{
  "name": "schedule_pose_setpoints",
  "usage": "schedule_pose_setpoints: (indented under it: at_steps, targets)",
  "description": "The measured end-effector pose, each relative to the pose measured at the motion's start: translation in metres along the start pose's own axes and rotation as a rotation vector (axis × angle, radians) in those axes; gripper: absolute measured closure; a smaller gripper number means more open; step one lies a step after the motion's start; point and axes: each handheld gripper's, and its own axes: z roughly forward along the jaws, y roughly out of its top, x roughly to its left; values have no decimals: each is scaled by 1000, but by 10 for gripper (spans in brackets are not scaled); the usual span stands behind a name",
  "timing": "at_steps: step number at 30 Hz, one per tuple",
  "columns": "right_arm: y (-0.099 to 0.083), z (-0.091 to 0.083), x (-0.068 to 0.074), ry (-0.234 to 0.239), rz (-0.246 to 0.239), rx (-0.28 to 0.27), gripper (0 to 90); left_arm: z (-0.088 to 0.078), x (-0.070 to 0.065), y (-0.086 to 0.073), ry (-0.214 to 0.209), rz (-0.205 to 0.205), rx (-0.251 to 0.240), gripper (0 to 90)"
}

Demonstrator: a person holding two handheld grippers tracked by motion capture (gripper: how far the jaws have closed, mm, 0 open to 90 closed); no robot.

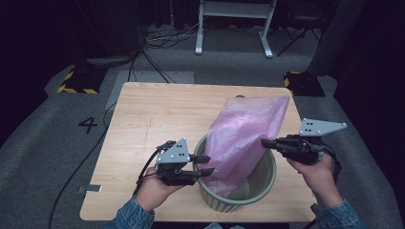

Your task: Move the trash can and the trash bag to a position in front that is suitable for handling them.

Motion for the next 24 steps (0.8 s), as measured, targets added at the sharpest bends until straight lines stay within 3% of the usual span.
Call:
schedule_pose_setpoints:
  at_steps: [4,7,11,14,18,22,23,24]
  targets:
    - [0,-1,9,50,-37,7,879,-2,6,6,4,-19,-26,468]
    - [0,0,18,94,-61,17,878,1,6,9,-19,-20,-11,474]
    - [-3,3,27,136,-72,43,876,11,-5,7,-10,33,59,790]
    - [-7,5,34,148,-73,66,873,14,-12,4,-9,45,84,898]
    - [-13,3,39,135,-62,86,848,14,-17,2,-14,61,118,900]
    - [-18,-5,39,112,-44,91,846,10,-17,3,-5,44,73,898]
    - [-18,-6,39,108,-41,89,847,8,-14,5,17,31,44,862]
    - [-18,-7,38,102,-32,92,849,6,-10,7,46,7,23,744]
